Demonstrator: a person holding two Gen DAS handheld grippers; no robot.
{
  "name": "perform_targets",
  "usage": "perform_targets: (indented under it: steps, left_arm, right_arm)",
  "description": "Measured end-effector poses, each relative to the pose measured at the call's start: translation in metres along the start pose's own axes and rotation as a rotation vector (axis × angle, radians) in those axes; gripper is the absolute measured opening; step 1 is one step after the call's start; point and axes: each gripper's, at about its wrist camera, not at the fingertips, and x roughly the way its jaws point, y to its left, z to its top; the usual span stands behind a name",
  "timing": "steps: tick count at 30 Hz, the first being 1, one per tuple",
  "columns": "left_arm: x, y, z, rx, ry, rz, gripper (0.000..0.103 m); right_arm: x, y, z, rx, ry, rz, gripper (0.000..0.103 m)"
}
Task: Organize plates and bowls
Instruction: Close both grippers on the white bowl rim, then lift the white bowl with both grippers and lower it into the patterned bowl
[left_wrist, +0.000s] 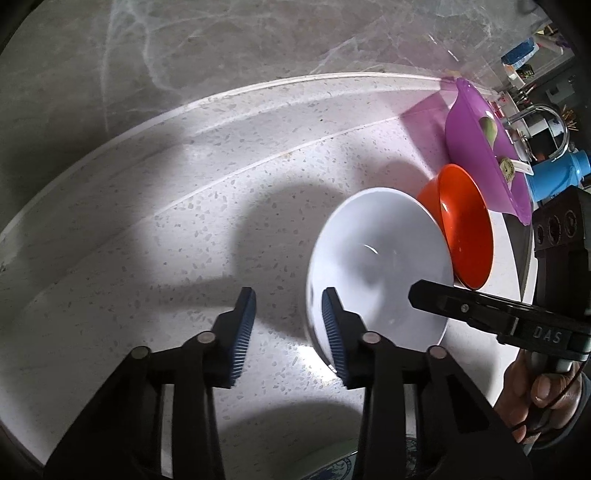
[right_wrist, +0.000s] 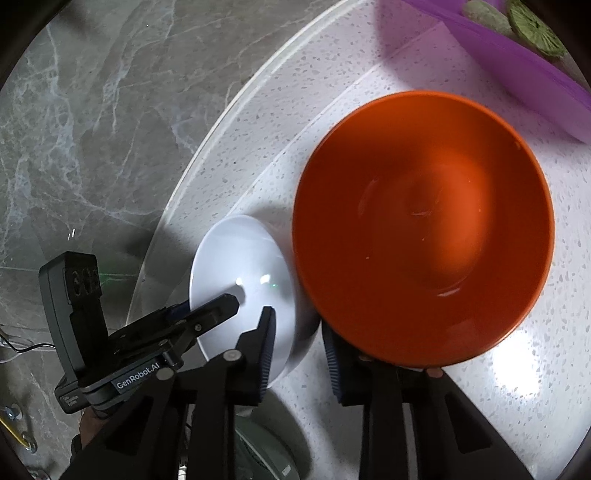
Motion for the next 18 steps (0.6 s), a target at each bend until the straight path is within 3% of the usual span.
perform_targets:
  steps: [5,18]
  left_arm:
    - [0.003,-0.009,-0.001,0.016,-0.001,0.011,0.015]
    - [0.003,-0.01,-0.006,-0.005,0.004,0.027,0.01]
  right_arm:
    - [-0.001,0.001,-0.001,-0.016,-0.009,-0.003,0.019]
    - [-0.009,0.003,0.0,-0.066,-0.018,-0.011,0.015]
